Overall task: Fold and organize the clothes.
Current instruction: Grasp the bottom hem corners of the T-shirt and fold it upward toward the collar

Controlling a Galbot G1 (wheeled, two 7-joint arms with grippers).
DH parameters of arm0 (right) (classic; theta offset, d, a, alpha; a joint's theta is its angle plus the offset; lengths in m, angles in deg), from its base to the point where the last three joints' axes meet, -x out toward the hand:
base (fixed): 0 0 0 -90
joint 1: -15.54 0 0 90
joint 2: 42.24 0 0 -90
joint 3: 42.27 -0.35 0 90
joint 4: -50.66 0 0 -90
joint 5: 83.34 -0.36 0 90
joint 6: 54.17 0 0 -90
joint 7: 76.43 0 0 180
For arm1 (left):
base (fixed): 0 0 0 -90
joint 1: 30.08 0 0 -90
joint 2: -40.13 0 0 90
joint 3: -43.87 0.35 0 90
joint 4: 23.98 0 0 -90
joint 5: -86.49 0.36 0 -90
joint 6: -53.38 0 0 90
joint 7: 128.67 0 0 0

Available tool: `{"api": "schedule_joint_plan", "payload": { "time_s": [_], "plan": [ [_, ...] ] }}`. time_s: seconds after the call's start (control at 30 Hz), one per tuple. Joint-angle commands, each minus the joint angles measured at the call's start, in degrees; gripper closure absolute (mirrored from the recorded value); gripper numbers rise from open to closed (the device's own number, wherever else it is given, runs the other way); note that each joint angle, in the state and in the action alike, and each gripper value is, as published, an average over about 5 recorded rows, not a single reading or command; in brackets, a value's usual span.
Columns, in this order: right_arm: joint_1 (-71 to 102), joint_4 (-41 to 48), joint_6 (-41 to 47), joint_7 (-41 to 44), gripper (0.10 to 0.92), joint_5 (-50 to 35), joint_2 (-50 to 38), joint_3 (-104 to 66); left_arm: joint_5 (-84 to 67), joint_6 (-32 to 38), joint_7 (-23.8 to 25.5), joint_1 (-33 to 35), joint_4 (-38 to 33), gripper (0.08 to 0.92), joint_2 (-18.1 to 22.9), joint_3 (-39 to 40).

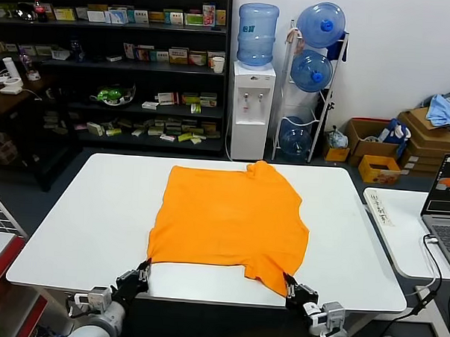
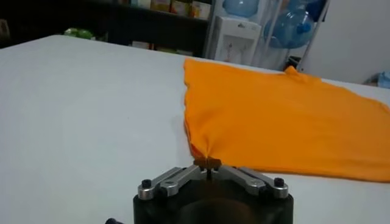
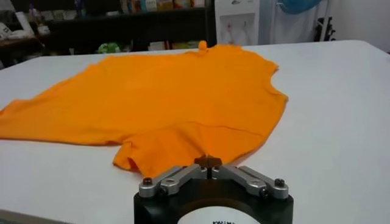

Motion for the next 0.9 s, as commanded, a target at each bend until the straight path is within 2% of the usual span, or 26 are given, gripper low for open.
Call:
{"api": "schedule_joint_plan", "payload": {
  "time_s": [0.03,0.13,0.23,0.4,0.5,0.63,0.8,0.9],
  "plan": [
    [8.54,-6.36,-1.08,-0.82,0.901,-2.30,-3.62,-0.51,-7.98,-0.56,-4.52,7.05,-8.31,0.908,-3.90,-0.66],
    [14.56,-10.44,-1.69,-2.03,0.901,-2.05,-5.38,-1.53,-9.41,-0.89,-6.57,11.86,-11.96,0.908,-5.57,-1.92],
    [18.31,-13.45,-1.91,-3.44,0.901,-1.63,-6.01,-2.11,-9.62,-0.94,-7.77,15.87,-14.78,0.908,-5.60,-2.93],
    [17.39,-13.47,-2.51,-4.82,0.901,-0.44,-4.76,-2.06,-9.38,-0.97,-9.04,17.16,-16.07,0.908,-4.47,-2.42],
    [11.60,-11.21,-3.11,-5.13,0.901,-0.21,-3.04,-1.48,-9.57,-0.65,-8.91,13.71,-15.13,0.908,-4.13,-1.78],
    [0.36,-6.82,-3.81,-6.10,0.901,-0.39,-0.47,0.21,-10.29,0.88,-8.12,5.62,-12.06,0.908,-3.76,-0.54],
    [-13.39,0.28,-2.80,-7.79,0.901,-2.74,0.72,1.86,-10.94,1.45,-7.17,-7.12,-5.25,0.908,-3.83,1.95],
    [-18.72,3.41,-1.62,-8.52,0.901,-5.13,-0.11,2.66,-11.01,1.42,-6.64,-12.20,-1.41,0.908,-4.37,3.69]
  ]
}}
